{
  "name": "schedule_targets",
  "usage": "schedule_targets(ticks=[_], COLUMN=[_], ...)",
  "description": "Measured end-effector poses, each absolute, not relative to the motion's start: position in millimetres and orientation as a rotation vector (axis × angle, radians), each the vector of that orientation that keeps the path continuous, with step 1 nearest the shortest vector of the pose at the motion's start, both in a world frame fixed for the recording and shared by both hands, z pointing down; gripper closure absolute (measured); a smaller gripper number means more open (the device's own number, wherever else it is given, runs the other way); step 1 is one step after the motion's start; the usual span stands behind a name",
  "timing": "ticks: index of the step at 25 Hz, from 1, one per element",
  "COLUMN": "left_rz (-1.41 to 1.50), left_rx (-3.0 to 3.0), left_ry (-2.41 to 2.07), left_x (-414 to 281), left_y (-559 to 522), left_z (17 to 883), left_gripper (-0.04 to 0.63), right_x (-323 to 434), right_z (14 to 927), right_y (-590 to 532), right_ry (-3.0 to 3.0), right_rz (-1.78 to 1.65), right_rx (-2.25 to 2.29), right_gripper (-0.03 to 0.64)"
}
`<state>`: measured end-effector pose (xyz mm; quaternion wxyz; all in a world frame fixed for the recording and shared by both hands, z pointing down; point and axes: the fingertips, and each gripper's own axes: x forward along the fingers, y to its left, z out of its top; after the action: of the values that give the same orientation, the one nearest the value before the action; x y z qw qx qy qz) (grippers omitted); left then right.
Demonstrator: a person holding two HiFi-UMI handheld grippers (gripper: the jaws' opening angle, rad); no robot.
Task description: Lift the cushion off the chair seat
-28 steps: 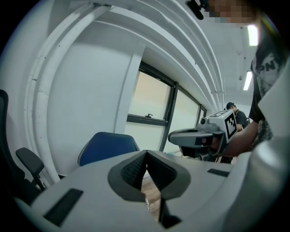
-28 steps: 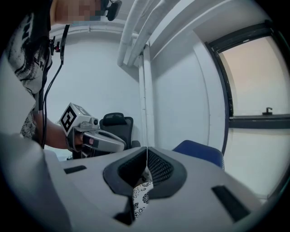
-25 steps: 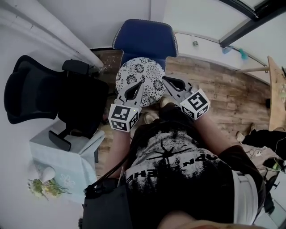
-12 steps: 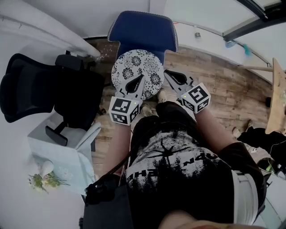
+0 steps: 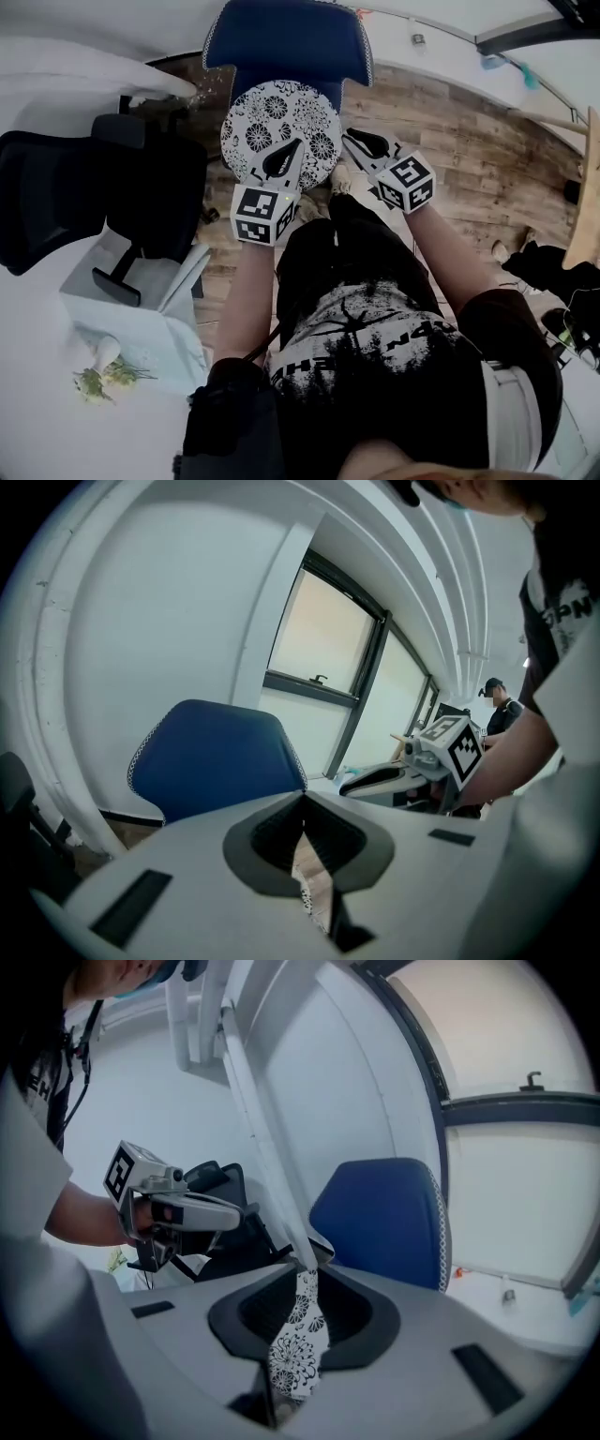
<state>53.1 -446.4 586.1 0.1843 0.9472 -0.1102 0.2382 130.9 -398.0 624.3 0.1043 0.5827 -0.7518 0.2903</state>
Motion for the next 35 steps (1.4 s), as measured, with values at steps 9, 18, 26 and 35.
schedule_targets(ticks=[9, 18, 26, 35], left_rz=[0.742, 0.794, 0.827, 0.880], left_rx=[2.632, 2.583, 2.537, 2.493], left_ry=[-0.259, -0.226, -0.223, -0.202], left_x=[81.5, 103.0, 109.7, 110.8], left_y=[-445.0, -449.6, -451.4, -444.5], left_z=[641.6, 713.4, 761.3, 789.4], left_gripper=[0.583, 0.583, 0.583, 0.583], right_x=[155.4, 162.3, 177.0, 176.2], right_z=[738.7, 876.7, 954.3, 985.7], right_y=[-397.5, -397.7, -404.9, -414.9], right_ry=[-2.023, -1.870, -1.773, -1.750], right_rz=[1.033, 1.194, 1.296, 1.358], right_rx=[1.640, 1.475, 1.445, 1.454], right_gripper=[0.450, 0.398, 0.387, 0.385])
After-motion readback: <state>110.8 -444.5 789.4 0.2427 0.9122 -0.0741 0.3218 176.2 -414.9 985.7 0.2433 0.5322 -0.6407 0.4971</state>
